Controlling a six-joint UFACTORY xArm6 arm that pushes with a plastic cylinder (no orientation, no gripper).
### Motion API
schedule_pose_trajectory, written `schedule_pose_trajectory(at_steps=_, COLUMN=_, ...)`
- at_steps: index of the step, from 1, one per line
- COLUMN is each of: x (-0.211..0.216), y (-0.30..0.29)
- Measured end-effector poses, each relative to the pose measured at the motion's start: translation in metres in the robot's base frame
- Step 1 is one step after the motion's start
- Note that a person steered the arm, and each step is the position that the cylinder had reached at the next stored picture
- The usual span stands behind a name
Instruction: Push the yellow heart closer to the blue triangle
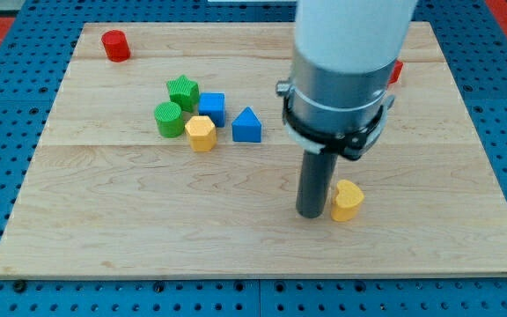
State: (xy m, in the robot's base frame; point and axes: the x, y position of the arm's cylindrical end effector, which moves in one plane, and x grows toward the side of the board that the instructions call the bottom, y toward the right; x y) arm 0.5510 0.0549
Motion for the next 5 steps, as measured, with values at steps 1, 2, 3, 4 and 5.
schedule_pose_trajectory(at_steps=1, x=0.011, y=0.014)
schedule_pose_trajectory(at_steps=2, x=-0.021, y=0.044)
schedule_pose_trajectory(at_steps=3, x=-0.047, y=0.061)
schedule_pose_trajectory(at_steps=4, x=-0.068, y=0.062)
schedule_pose_trajectory(at_steps=5, x=-0.088, y=0.064)
